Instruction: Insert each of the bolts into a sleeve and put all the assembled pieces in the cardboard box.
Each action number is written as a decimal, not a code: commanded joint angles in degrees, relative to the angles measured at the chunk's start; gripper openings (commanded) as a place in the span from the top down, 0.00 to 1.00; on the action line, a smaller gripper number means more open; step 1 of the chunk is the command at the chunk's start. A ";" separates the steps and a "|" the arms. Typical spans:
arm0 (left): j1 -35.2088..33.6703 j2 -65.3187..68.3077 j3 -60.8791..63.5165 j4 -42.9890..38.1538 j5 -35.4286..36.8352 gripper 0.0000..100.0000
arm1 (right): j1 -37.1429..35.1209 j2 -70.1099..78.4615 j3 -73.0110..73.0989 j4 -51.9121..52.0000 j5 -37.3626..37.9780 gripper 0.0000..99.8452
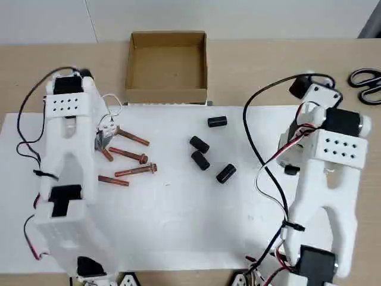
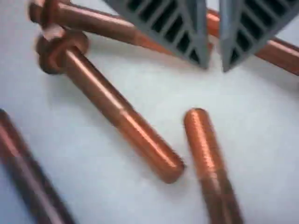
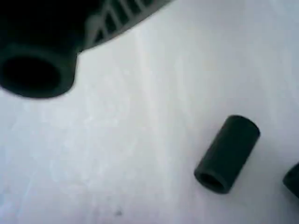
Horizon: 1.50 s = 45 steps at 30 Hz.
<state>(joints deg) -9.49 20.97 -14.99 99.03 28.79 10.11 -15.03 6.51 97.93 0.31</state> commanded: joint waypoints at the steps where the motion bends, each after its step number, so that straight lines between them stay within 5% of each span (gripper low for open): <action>1: -0.62 0.62 -0.22 1.32 0.35 0.99 | 0.75 -2.42 -0.26 0.40 0.44 1.00; 11: -1.14 0.97 -0.92 -0.35 -0.09 0.99 | 0.75 -1.98 -0.26 0.31 0.53 1.00; 18: -5.10 1.05 -0.92 -1.93 -1.14 0.89 | 0.75 -1.98 -0.26 0.31 1.85 1.00; 45: -5.45 11.96 -5.93 -9.58 -2.81 0.88 | 0.40 -1.98 -0.26 0.31 2.11 1.00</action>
<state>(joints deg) -14.77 32.66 -17.45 89.89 26.24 10.11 -15.03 6.51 97.93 1.89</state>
